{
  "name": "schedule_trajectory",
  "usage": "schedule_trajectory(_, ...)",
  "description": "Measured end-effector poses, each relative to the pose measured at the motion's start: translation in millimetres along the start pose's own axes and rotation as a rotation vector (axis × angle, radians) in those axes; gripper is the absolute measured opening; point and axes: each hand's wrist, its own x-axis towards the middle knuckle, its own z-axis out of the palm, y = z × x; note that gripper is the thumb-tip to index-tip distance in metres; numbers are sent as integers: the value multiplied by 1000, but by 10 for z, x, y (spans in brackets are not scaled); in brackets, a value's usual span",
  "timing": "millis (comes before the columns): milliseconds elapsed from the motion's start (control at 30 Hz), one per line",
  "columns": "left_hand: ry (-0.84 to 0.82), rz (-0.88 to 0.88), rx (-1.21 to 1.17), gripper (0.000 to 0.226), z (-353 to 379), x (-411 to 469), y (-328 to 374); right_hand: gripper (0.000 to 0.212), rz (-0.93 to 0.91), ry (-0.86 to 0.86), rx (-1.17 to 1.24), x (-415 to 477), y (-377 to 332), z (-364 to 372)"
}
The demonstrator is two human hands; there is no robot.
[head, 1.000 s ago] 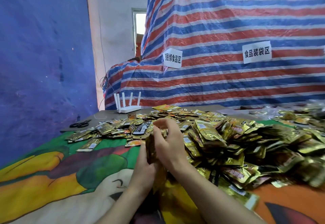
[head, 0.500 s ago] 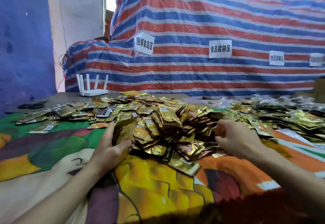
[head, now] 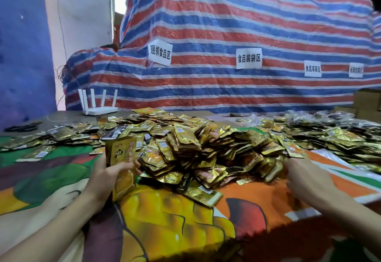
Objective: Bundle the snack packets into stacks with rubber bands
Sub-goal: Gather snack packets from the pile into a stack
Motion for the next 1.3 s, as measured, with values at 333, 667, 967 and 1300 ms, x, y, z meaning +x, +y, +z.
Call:
schedule_trajectory(333,6,-249,-296,37,1,-21,142,8,-263,307,701,-129,-1088,-248)
schedule_trajectory(667,-21,-444,-376,19,-147,46,147,11,-705,55,1344,-37,-3012,-530)
schedule_trajectory(967,-51,-430,-384,22,-207,109,146,17,-529,47,1691,69,-3187,-272)
schedule_trajectory(1300,-207,-319,-514,42,-247,73,191,12,-422,86,1712,79,-3116,-310)
